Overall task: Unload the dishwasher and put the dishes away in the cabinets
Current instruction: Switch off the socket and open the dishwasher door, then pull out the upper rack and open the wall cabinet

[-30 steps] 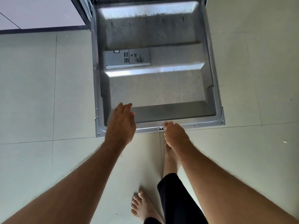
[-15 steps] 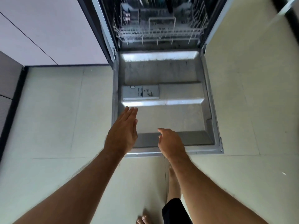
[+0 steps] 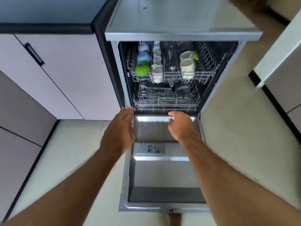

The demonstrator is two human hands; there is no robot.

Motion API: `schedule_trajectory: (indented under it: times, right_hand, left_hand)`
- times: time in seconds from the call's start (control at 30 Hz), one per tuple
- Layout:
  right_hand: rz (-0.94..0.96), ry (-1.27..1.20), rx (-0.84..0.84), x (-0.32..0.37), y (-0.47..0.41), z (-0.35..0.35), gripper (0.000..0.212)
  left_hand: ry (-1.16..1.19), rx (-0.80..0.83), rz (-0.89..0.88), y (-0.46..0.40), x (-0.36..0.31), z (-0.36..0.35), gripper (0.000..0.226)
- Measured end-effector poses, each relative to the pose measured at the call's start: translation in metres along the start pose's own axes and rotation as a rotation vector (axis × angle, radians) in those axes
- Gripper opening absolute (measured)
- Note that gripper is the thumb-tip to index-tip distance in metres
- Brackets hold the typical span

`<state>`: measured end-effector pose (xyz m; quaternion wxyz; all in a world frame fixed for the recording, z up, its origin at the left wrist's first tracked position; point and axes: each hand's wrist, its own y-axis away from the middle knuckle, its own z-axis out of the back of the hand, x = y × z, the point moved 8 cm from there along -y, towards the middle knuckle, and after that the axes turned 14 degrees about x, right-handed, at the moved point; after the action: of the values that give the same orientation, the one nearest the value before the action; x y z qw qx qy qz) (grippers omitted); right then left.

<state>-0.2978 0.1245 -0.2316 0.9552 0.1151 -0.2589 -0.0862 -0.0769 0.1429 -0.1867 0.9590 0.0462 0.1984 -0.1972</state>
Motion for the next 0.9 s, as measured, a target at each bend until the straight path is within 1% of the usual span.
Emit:
schedule_trajectory:
  times: [0.1,0.23,0.4,0.47,0.57,0.63,0.67,0.73,0.77,0.83,0.9]
  right_hand:
    - [0.046,0.065,-0.001,0.014,-0.026,0.028,0.041]
    - [0.056,0.123,-0.042,0.016,-0.07,0.059,0.04]
    - [0.055,0.133,-0.004,-0.001,-0.132,0.074,0.05]
    - [0.057,0.139,0.01,-0.008,-0.155,0.076,0.055]
    - [0.035,0.159,0.056,-0.018,-0.186,0.075,0.047]
    - [0.01,0.208,0.086,-0.026,-0.208,0.073,0.04]
    - [0.0,0.242,0.09,-0.028,-0.22,0.072,0.045]
    - [-0.008,0.338,0.079,-0.031,-0.24,0.073,0.066]
    - [-0.013,0.388,0.076,-0.033,-0.25,0.074,0.072]
    - [-0.027,0.441,0.087,-0.04,-0.264,0.075,0.073]
    - [-0.031,0.467,0.095,-0.043,-0.271,0.075,0.069]
  left_hand:
    - [0.025,-0.022,0.022,-0.025,0.002,0.01,0.057]
    - [0.033,-0.001,0.018,-0.068,-0.001,0.0,0.061]
    - [0.048,0.029,0.06,-0.142,-0.003,-0.028,0.065]
    - [0.016,0.043,0.048,-0.174,-0.005,-0.037,0.069]
    - [-0.105,0.123,-0.049,-0.22,-0.011,-0.054,0.082]
    - [-0.142,0.169,-0.074,-0.248,-0.011,-0.063,0.087]
    - [-0.132,0.176,-0.062,-0.262,-0.009,-0.065,0.087]
    - [-0.095,0.163,-0.02,-0.287,-0.002,-0.065,0.085]
    - [-0.084,0.145,-0.002,-0.298,0.001,-0.065,0.083]
    - [-0.078,0.099,0.034,-0.314,0.007,-0.065,0.077]
    - [-0.099,0.091,0.047,-0.325,0.012,-0.067,0.073]
